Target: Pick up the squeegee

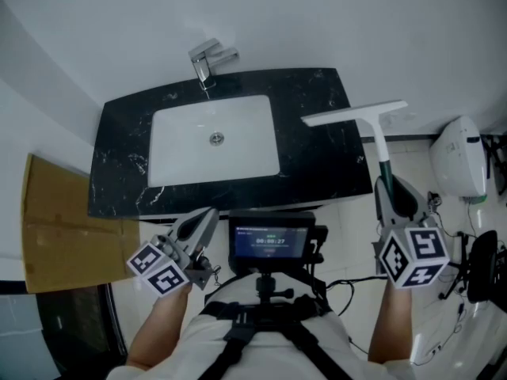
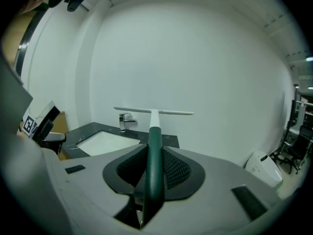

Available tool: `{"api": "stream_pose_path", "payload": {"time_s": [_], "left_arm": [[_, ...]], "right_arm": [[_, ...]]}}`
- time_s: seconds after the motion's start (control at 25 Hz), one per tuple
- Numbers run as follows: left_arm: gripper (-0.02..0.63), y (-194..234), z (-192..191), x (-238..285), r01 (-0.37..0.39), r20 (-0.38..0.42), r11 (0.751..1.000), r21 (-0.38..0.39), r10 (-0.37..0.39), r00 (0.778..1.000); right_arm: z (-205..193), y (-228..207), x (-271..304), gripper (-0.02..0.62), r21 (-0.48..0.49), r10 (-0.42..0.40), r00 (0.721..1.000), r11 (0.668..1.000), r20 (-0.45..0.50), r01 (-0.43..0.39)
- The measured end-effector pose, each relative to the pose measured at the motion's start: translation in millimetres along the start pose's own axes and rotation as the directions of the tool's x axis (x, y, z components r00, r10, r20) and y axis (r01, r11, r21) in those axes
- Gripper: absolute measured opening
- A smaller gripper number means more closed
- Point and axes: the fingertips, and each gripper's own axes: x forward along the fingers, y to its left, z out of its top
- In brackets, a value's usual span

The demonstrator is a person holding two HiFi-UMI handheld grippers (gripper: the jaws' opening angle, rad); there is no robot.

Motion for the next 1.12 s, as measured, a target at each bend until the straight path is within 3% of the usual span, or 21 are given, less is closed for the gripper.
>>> {"api": "stream_pose_path", "payload": {"time_s": [0.72,1.12], "left_arm": [[-0.006,0,7,-9,-0.061,0.030,0.998,-0.001,0.061,0.998],[-0.006,35,16,-8,-0.093,0.028,0.996,-0.015,0.094,0.995]], "right_arm": [[-12,3,45,0.079,-0.011,0.054,0.997,0.998,-0.046,-0.054],[-21,14,103,0.079,-0.003,0.070,0.993,0.997,-0.093,-0.071]]}}
